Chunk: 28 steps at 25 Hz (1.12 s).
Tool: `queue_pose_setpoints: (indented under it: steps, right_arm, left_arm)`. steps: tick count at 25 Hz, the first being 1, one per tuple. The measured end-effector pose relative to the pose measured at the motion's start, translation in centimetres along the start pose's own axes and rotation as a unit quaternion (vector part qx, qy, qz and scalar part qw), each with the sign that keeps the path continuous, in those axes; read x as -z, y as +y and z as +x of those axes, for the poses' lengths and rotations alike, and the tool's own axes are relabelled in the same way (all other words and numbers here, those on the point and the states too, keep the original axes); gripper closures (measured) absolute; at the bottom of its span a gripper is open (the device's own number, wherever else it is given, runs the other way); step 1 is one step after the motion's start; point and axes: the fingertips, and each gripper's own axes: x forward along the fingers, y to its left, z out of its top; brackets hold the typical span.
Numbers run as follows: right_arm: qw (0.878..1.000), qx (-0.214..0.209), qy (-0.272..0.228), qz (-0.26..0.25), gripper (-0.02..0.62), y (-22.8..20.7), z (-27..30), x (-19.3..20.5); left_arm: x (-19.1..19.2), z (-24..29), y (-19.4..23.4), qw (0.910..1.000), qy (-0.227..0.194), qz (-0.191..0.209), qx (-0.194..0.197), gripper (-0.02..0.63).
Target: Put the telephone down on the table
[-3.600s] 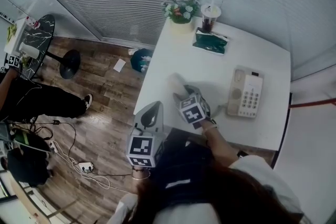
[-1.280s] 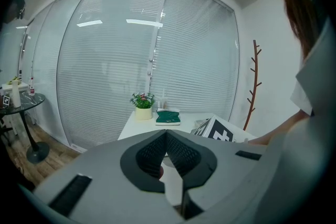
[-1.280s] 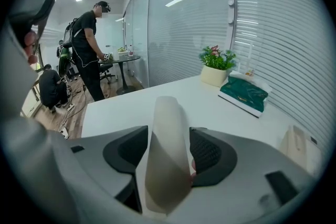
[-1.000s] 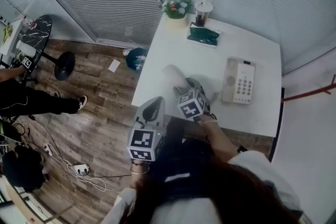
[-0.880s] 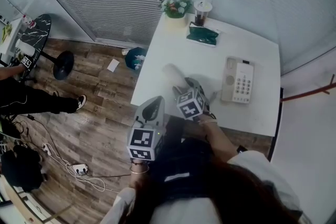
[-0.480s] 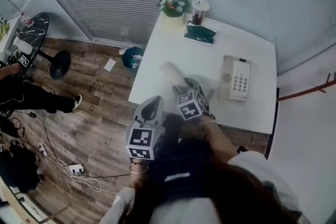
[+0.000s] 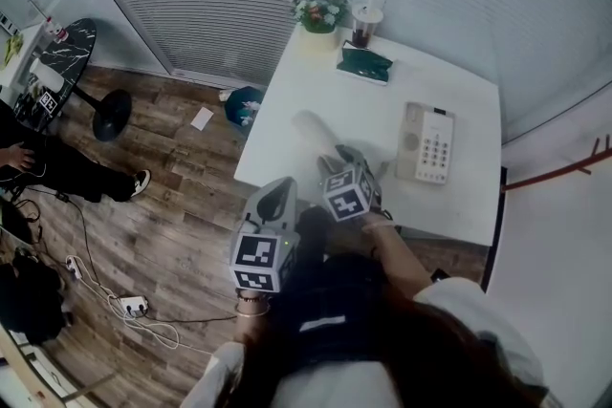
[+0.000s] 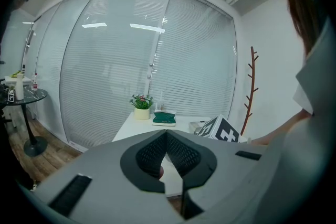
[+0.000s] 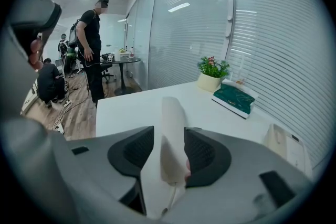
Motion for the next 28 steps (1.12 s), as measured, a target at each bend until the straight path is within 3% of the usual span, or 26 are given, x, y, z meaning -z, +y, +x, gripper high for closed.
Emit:
queue_pose_setpoints:
  steps: [28]
  right_arm:
    - [0.999,0.017,-0.034,0.032,0.506,-0.1,-4.8,1.8]
  left_arm:
    - [0.3,-1.4,-4.5,0.9986,0.009,0.038,0.036,0.607]
